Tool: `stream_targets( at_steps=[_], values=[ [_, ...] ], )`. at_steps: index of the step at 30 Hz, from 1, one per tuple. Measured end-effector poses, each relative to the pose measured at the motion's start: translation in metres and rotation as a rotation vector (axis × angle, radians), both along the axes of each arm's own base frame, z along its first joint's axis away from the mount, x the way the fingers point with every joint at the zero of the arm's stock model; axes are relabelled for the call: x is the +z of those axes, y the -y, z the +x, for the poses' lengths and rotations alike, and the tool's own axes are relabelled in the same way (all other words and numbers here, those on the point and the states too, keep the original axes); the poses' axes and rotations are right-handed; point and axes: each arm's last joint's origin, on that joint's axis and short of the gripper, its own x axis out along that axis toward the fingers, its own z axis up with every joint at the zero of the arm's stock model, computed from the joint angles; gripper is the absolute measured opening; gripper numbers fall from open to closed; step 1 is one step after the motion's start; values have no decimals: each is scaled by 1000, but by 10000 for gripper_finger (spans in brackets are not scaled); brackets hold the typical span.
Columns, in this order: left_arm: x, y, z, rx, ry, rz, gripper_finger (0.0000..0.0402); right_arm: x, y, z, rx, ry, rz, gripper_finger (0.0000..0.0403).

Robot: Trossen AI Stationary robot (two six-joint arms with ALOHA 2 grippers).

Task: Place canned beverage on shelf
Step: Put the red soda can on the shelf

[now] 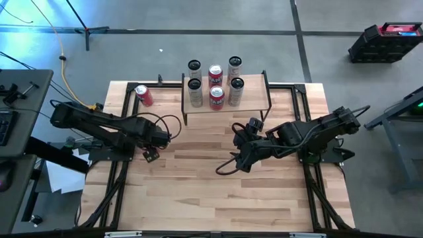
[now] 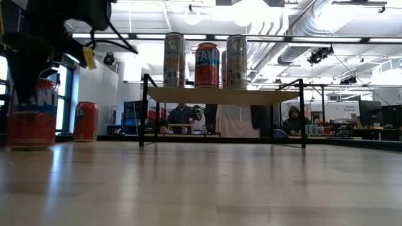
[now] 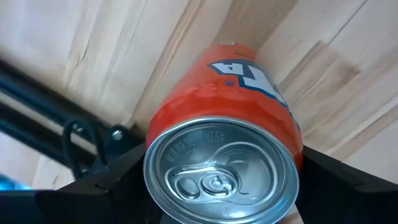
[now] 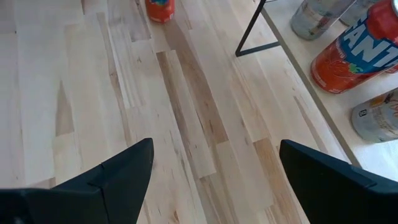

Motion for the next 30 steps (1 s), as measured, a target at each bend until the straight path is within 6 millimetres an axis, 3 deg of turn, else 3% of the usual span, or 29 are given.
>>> stream_targets(
  at_steps=[8,15,24,30],
  values=[
    [17,18,23,-46,194,-92,292,0,-1,0,23,-8,27,335],
    [26,35,50,-123,209,-115,290,-1,-6,-2,43,-19,22,335],
    [33,59,102,-274,218,-125,290,-5,-35,-24,68,-82,27,335],
    [36,55,145,-343,229,-183,290,-10,-58,-47,-3,-83,6,335]
  ],
)
